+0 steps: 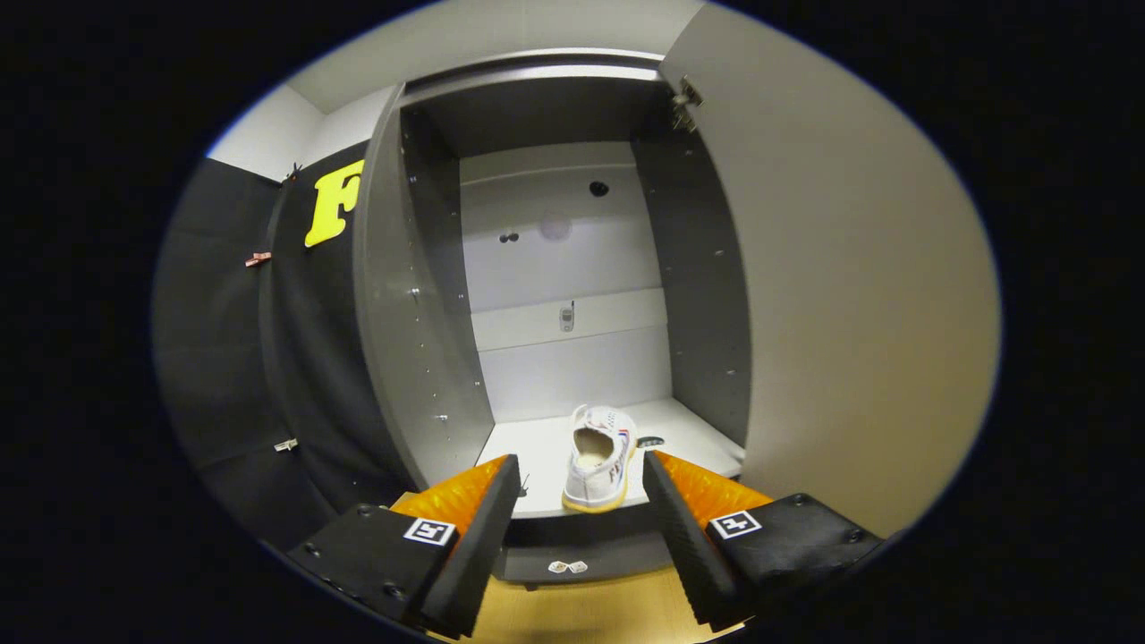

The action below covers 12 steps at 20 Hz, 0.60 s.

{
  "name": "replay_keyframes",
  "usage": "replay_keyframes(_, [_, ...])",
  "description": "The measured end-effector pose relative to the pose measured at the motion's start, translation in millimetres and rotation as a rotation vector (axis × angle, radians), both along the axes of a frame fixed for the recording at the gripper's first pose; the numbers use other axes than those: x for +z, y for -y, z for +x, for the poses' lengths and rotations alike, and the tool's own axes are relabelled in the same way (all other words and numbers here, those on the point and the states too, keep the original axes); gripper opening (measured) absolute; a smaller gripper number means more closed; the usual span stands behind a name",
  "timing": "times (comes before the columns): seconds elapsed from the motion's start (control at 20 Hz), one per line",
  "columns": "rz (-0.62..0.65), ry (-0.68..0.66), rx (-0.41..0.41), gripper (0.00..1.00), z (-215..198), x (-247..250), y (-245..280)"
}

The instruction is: Open the shoe cabinet door, grab the shoes and put them into the shoe cabinet, then close the shoe cabinet door.

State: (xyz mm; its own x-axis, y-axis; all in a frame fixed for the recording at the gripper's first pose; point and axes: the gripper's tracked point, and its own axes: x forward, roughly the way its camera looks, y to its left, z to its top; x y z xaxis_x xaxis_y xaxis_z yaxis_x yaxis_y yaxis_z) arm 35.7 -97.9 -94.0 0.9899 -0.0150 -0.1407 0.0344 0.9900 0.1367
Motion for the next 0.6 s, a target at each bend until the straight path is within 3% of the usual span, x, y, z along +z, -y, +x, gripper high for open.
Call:
replay_keyframes(0.15, [0.027,0.011,-0.027,0.97,-51.3,17.4,15.5])
replay_keyframes(0.6, [0.01,0.037,0.027,0.97,-194.6,68.8,77.1])
